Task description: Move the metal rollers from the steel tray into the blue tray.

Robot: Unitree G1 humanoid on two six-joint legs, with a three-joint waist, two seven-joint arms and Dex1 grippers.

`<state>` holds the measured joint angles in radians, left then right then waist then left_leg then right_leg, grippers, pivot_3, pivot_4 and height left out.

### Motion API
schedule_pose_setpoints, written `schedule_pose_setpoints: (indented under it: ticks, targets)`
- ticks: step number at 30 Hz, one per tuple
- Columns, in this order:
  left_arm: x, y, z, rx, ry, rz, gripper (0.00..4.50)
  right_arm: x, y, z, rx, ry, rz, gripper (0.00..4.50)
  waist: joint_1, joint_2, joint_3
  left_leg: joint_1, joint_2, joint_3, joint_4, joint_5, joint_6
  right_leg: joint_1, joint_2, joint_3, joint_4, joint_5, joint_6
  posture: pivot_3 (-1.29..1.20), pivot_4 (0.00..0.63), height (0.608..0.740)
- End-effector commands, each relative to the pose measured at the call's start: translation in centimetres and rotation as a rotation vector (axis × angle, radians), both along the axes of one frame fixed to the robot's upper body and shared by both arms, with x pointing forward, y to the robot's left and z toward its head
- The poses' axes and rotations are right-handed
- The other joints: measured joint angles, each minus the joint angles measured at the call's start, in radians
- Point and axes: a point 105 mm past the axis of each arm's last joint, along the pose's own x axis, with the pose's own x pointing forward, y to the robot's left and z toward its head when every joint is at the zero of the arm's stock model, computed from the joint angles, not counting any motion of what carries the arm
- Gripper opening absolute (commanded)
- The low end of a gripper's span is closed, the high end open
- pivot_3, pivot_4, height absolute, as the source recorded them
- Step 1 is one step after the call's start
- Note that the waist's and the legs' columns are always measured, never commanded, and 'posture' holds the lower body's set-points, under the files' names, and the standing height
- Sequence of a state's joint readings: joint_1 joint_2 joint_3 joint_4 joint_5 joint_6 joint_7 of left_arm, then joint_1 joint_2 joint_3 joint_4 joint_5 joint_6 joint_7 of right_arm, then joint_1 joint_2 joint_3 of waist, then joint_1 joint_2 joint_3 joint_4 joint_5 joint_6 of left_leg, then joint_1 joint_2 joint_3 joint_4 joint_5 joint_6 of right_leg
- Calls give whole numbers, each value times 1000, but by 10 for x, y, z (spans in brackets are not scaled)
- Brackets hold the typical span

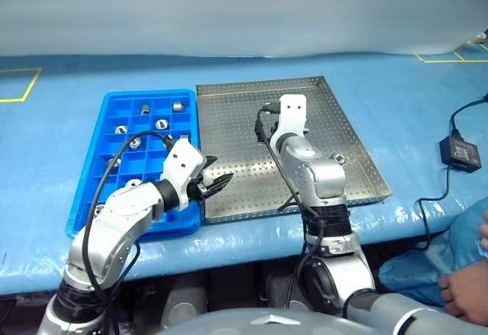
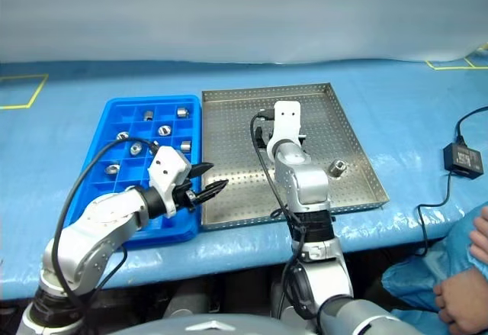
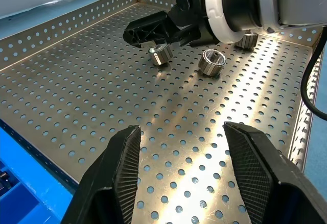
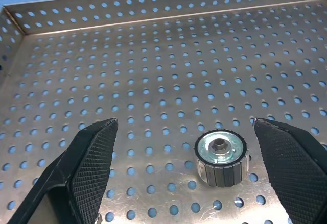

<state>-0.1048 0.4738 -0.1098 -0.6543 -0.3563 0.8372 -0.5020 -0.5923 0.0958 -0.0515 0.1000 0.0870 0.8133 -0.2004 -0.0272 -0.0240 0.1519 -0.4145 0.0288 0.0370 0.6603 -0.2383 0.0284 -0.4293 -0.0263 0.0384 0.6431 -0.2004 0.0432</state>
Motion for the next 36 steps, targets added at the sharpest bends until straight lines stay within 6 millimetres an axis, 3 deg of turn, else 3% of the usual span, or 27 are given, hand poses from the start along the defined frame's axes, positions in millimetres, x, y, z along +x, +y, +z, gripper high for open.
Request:
schedule_pose_setpoints:
  ticks: [1,13,18,21,24,26,32,35,36]
  targets:
    - [1,-6,8,-14,-43,-22,2793,9,-11,6,-17,-36,-79,4500,-1,0,0,0,0,0,0,0,0,0,0,0,0,0,0,15,150,740]
    - [-1,-7,6,-26,-41,-5,2793,18,-13,-18,-8,33,-80,4500,-11,1,0,0,0,0,0,0,0,0,1,0,0,0,0,37,150,740]
    - [-2,-5,6,-28,-41,12,2841,24,-15,-14,-67,-1,-72,2984,-8,1,1,0,0,0,0,0,0,0,1,0,0,0,0,53,150,740]
    - [-3,-4,5,-30,-38,19,2841,26,-12,-13,-45,-5,-62,2984,-7,1,1,0,0,0,0,0,0,0,0,0,0,0,0,63,150,740]
    - [-3,-3,5,-32,-41,32,2841,28,-11,-12,-37,-10,-65,2424,-6,1,1,0,0,0,-1,0,0,0,1,0,0,0,0,68,150,740]
    - [-3,-2,5,-31,-41,37,2841,28,-9,-10,-40,-15,-58,1802,-6,1,1,0,0,-1,-1,0,0,0,1,0,0,0,0,70,150,740]
    - [-1,8,7,-15,-48,74,2841,23,-4,-2,79,-20,-41,1722,-3,2,1,0,1,-1,-1,0,0,0,1,0,0,0,1,75,150,740]
    - [-2,16,13,-22,-62,106,2841,18,13,18,132,-85,76,1722,1,3,2,0,1,-1,-1,0,0,0,1,0,0,0,1,79,150,740]
    - [-2,23,17,-24,-73,133,2841,9,34,32,202,-104,228,1722,2,3,2,0,1,-1,-1,0,0,-1,0,0,0,0,1,93,150,740]
